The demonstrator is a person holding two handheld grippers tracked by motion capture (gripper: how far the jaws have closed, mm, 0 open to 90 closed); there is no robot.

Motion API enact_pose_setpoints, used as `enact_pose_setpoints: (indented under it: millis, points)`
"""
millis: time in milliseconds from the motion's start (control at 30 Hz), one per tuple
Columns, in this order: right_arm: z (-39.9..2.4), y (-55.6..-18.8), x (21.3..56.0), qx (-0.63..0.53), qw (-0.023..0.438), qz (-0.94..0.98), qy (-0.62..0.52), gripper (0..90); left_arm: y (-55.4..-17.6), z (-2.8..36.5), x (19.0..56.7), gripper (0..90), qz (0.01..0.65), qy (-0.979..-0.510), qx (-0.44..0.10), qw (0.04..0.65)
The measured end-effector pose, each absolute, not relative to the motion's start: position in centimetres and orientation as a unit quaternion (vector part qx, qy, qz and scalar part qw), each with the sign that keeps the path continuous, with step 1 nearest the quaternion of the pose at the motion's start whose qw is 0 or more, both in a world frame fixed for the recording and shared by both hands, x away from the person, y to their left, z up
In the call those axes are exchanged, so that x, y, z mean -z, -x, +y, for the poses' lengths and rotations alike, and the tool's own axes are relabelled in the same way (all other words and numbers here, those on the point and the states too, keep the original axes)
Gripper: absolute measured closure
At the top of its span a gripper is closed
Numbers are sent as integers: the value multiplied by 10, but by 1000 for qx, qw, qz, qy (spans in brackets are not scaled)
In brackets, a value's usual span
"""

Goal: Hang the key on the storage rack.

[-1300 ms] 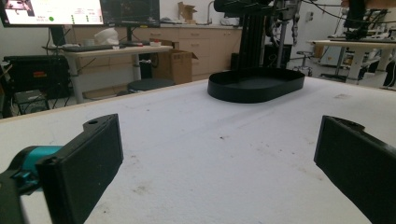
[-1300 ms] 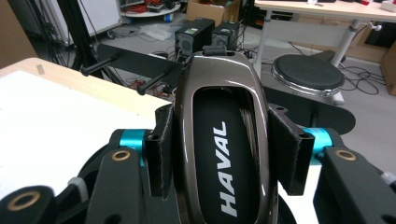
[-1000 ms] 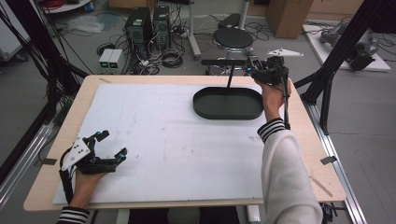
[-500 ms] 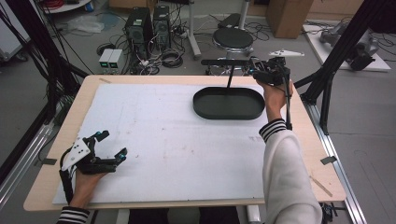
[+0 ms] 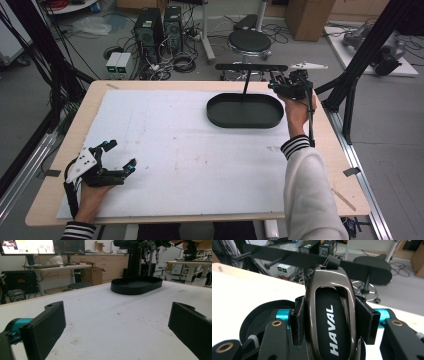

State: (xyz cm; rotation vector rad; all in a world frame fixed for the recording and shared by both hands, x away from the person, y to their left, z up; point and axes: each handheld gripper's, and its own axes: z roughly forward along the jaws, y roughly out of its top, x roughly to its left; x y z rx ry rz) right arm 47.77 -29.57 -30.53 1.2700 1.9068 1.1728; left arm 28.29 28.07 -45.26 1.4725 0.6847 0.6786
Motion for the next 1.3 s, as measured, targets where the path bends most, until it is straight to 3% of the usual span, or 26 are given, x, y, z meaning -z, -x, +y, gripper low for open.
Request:
enact_pose_setpoints:
  millis: [1000, 1033, 1233, 1300]
  points:
    - [-294, -494, 358, -413, 234, 731, -490, 470, -283, 280, 453, 17, 299, -645, -298, 638]
    - [-294, -495, 358, -411, 232, 734, -488, 456, -283, 280, 453, 18, 299, -645, -298, 638]
    - [-293, -493, 356, -398, 251, 723, -506, 87, -283, 281, 453, 17, 298, -645, -296, 639]
    - [-293, -489, 353, -406, 242, 726, -500, 50, -283, 281, 453, 17, 298, -645, -296, 639]
